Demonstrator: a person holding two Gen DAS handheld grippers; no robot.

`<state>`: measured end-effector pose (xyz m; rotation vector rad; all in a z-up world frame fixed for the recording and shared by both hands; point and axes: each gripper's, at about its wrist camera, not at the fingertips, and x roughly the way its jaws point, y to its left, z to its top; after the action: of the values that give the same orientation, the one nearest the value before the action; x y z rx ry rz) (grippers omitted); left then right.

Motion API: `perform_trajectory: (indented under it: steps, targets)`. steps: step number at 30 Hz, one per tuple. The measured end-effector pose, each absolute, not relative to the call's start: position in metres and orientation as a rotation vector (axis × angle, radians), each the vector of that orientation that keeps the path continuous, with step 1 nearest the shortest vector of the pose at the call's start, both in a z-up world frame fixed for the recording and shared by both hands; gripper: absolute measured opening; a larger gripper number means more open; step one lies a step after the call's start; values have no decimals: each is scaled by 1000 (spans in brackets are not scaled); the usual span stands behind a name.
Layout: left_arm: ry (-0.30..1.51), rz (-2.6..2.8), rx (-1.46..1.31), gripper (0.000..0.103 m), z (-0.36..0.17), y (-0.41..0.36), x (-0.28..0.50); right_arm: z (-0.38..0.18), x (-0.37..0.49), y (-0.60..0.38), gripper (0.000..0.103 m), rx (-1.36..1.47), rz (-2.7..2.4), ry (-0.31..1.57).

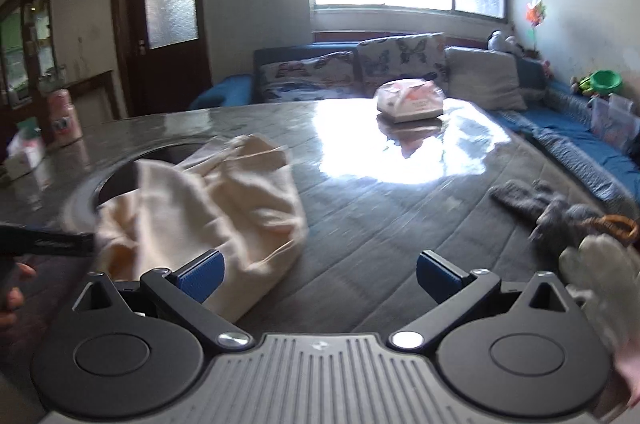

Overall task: Fold clothes
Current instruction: 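Move both tools toward the crumpled cream shirt on the table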

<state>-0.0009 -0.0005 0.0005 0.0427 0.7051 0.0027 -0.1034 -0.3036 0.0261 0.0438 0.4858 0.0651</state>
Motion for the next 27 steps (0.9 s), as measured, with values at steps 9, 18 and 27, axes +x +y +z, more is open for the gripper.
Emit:
perform_trajectory:
  steps: [9, 18, 27]
  targets:
    - [754, -12, 28, 103, 3, -2, -24, 21, -112, -273, 103, -16, 3, 551]
    - [797, -3, -30, 103, 20, -4, -44, 24, -132, -266, 103, -7, 22, 584]
    - [788, -26, 0, 103, 27, -20, -58, 28, -136, -221, 103, 45, 7, 621]
